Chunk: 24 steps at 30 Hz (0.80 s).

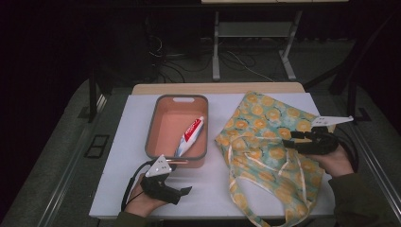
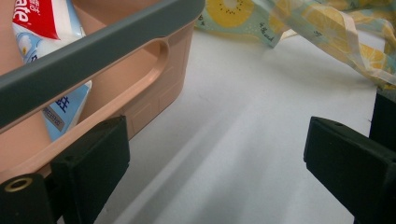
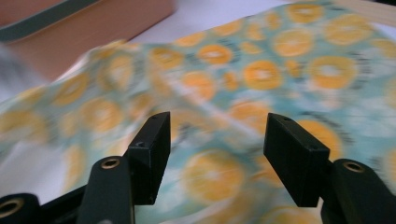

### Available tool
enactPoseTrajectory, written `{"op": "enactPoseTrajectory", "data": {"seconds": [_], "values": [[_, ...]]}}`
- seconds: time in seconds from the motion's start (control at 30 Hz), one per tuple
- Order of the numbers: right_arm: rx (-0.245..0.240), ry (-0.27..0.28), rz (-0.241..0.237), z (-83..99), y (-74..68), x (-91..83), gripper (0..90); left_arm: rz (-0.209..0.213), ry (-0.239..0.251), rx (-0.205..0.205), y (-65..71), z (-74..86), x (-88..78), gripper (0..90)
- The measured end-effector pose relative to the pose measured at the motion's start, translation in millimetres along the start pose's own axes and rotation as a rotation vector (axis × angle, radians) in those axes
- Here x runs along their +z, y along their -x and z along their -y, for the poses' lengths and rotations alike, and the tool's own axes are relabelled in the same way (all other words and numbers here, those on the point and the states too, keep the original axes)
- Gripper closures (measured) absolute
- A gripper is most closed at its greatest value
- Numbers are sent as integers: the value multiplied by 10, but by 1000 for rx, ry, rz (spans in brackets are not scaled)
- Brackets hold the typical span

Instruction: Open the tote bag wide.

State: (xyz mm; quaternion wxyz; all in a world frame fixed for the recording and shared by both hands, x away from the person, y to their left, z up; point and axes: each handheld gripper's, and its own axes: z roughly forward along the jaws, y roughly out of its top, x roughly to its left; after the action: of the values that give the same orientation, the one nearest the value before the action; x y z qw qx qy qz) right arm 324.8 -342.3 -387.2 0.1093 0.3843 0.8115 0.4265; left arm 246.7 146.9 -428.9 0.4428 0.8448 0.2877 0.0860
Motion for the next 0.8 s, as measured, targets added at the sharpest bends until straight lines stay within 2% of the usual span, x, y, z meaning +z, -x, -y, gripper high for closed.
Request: {"op": "enactPoseTrajectory", "data": {"seconds": [0.03,0.07,0.1,0.13,0.17,0.27,0.37,0.43,0.53,0.63,0.73,0.8], "values": [[0,0,0,0,0,0,401,0,1,0,-1,0,-2,55],[-46,-27,-22,46,-159,19,395,0,2,-1,-2,0,-2,55],[-46,-27,-22,46,-159,19,395,0,1,0,-2,0,-3,55],[-78,-48,-33,108,-297,42,396,0,1,0,-1,0,-3,56],[-97,-64,-42,131,-355,54,396,-1,1,0,1,-1,-3,56],[-119,-78,-96,191,-525,90,405,-1,0,0,3,-1,4,56],[-164,-112,-131,248,-644,196,430,-1,-1,1,5,-2,6,56],[-188,-150,-136,286,-674,295,445,-1,-1,1,7,-1,6,57],[-213,-204,-116,337,-660,401,482,0,0,1,7,-1,6,59],[-223,-228,-107,380,-621,467,516,1,-3,2,7,-2,8,60],[-242,-262,-106,415,-618,527,505,1,-3,2,7,-2,7,60],[-254,-259,-104,424,-631,532,501,-1,-1,0,6,-1,5,60]]}}
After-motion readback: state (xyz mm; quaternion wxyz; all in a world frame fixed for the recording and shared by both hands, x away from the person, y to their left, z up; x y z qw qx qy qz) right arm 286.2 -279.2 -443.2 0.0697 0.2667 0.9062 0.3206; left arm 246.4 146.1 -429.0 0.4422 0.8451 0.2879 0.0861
